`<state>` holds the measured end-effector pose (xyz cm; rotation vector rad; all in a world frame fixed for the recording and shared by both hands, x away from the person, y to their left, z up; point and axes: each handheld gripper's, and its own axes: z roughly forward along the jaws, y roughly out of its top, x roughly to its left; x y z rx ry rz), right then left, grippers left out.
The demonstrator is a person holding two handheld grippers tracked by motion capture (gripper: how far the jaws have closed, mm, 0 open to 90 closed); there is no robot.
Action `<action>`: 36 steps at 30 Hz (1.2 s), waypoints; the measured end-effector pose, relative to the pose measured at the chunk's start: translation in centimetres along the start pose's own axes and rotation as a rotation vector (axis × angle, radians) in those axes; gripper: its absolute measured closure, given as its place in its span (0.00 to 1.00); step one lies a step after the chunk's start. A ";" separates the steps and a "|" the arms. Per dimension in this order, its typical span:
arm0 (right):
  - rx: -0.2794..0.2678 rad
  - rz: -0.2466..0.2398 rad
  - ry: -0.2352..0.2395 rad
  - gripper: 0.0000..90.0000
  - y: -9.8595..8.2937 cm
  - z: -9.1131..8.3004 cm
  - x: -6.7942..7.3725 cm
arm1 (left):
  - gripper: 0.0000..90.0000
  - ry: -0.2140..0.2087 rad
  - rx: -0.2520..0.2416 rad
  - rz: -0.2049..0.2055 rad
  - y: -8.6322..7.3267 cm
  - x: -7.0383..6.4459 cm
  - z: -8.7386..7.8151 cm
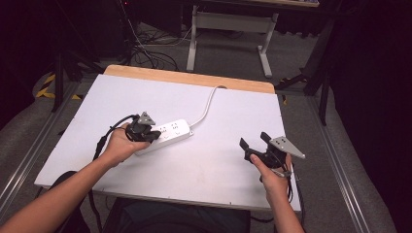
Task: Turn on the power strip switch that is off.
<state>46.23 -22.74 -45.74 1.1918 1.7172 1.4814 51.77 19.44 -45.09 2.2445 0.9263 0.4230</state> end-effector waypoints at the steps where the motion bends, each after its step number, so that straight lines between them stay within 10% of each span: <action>1: 0.001 -0.001 0.001 0.12 0.0 0.0 0.0 | 0.99 0.002 0.006 0.003 0.0 0.0 0.0; 36: -0.004 0.001 0.001 0.13 0.2 0.2 0.0 | 1.00 0.038 0.022 -0.005 -0.8 -0.4 -0.4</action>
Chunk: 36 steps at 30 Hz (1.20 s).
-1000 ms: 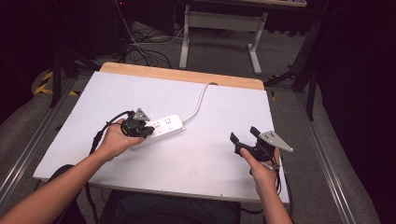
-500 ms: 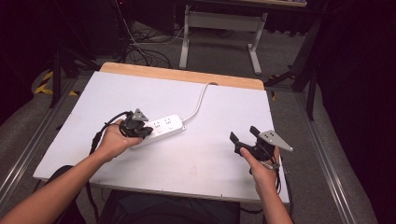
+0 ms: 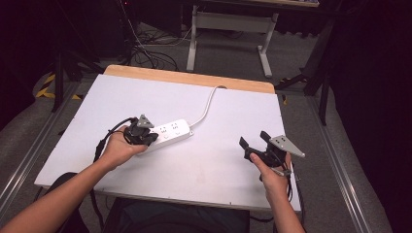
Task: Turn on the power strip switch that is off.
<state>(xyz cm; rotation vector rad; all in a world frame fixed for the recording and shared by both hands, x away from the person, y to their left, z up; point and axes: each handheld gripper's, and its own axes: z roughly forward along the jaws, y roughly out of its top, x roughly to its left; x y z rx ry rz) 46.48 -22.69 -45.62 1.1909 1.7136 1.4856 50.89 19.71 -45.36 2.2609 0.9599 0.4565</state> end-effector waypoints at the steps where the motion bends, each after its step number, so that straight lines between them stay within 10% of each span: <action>1: 0.000 0.000 0.000 0.13 0.0 0.0 0.0 | 1.00 0.003 0.003 0.002 0.0 0.0 0.0; 36: -0.001 0.002 -0.003 0.13 0.1 -0.1 0.0 | 1.00 0.046 0.009 0.032 -0.2 -0.6 0.3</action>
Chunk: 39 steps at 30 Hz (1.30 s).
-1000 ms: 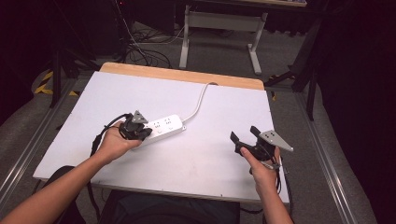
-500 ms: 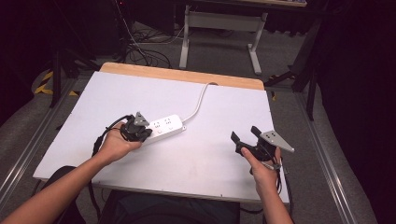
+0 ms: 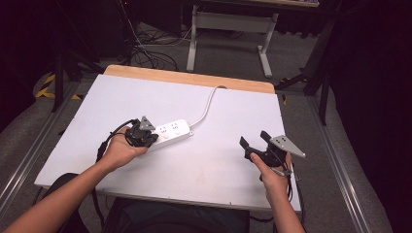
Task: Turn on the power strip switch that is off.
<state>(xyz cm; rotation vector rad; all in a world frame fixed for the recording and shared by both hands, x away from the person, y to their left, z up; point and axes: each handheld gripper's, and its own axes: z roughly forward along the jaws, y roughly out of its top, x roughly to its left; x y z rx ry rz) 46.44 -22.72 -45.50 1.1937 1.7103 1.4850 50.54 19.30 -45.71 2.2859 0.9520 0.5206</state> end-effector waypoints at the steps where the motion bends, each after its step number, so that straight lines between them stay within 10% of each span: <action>1: -0.002 0.000 0.002 0.13 0.0 0.0 0.0 | 1.00 0.000 0.000 0.000 0.0 0.0 0.0; 39: 0.002 -0.003 0.009 0.14 0.2 0.4 0.1 | 0.97 -0.018 -0.034 -0.001 -0.3 0.4 -0.6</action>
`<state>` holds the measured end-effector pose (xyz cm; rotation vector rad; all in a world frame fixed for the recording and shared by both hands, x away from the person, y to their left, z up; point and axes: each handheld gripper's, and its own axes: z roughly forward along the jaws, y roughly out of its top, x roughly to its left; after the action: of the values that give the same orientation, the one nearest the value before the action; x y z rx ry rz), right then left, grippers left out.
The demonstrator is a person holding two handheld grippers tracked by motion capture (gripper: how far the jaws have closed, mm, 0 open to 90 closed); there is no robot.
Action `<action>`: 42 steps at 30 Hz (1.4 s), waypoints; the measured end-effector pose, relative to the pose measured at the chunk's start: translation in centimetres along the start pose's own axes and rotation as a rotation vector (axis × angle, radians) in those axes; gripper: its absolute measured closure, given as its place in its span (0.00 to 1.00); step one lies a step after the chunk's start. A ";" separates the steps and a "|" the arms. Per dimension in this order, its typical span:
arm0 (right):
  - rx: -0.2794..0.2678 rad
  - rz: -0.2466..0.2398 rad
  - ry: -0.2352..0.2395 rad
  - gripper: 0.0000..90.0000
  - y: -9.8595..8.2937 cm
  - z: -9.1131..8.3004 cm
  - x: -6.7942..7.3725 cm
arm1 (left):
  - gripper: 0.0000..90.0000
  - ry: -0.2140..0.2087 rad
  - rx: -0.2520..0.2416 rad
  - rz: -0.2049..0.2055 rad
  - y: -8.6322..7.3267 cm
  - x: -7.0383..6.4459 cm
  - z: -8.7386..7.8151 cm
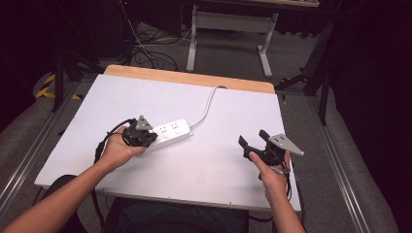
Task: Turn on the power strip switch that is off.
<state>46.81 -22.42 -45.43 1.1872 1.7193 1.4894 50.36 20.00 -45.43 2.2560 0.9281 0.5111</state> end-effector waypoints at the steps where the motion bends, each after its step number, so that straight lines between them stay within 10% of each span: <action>1: 0.000 0.000 0.001 0.14 0.0 0.0 0.0 | 0.96 -0.001 -0.001 0.001 0.0 0.0 0.0; 19: 0.000 -0.002 0.000 0.14 0.0 0.0 0.0 | 0.86 0.041 -0.177 -0.065 0.0 1.2 -2.1; 42: 0.007 -0.004 -0.003 0.14 0.0 0.1 0.0 | 0.42 0.154 -0.303 -0.180 -0.5 2.9 -4.0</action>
<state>46.90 -22.40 -45.44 1.1877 1.7253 1.4798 49.84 24.03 -42.60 1.8633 1.0427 0.7006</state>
